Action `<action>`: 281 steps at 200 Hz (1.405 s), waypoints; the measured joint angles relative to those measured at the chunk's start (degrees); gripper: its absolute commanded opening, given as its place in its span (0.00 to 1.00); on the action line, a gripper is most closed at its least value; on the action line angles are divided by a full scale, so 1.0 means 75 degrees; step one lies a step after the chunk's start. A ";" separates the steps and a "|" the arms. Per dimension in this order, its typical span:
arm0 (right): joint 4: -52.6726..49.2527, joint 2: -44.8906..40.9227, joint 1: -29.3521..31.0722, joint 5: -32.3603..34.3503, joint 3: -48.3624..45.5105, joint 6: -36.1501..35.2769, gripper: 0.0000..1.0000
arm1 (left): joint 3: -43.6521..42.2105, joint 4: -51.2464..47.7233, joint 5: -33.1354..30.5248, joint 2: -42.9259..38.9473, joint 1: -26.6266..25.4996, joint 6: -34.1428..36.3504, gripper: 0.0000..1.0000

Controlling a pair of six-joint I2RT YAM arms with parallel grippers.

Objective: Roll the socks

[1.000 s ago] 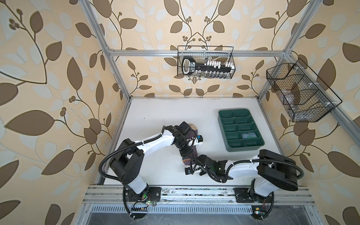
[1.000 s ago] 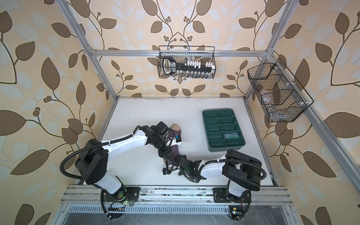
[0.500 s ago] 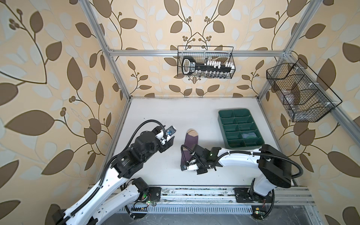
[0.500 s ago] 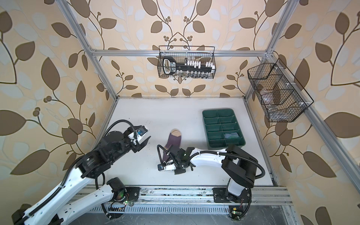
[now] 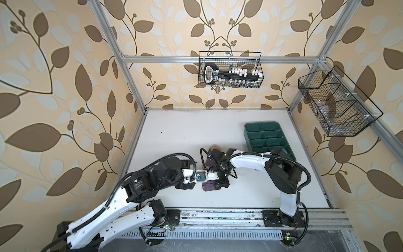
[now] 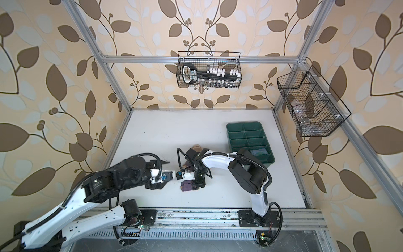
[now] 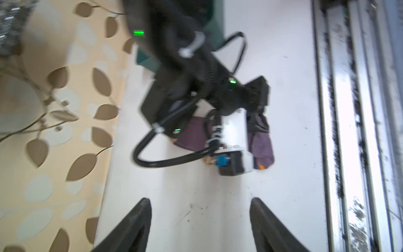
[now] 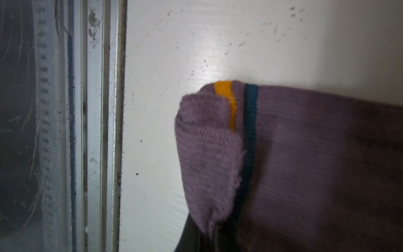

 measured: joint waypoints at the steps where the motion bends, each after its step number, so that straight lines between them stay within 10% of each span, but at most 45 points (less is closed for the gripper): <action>1: -0.0017 0.0012 -0.0009 -0.0006 0.0017 0.0000 0.04 | -0.0038 0.0012 -0.0032 0.0015 -0.0058 0.0006 0.74; 35: -0.0358 0.0242 -0.0259 -0.0087 0.0338 -0.0076 0.05 | -0.1629 0.1189 -0.1003 0.1606 -0.1807 0.0017 0.69; 129: -0.0595 0.0376 -0.0347 -0.0082 0.0545 -0.0181 0.06 | -0.2168 0.4619 -0.2299 0.4692 -0.1839 -0.0988 0.45; 162: -0.0632 0.0373 -0.0373 -0.0073 0.0533 -0.0201 0.07 | -0.2031 0.5251 -0.2938 0.5662 -0.1839 -0.1346 0.10; 198: -0.0323 0.0029 -0.0592 0.0064 0.0090 -0.0169 0.18 | -0.1547 0.5295 -0.3483 0.6359 -0.1845 -0.1582 0.00; 233: 0.0927 -0.1521 -0.0941 0.0530 -0.1524 0.0259 0.35 | -0.1291 0.4657 -0.2760 0.6228 -0.1746 -0.1614 0.00; 281: 0.3258 -0.4546 -0.1821 0.2477 -0.3107 0.1358 0.36 | -0.0968 0.2693 0.0542 0.5024 0.0038 -0.1632 0.05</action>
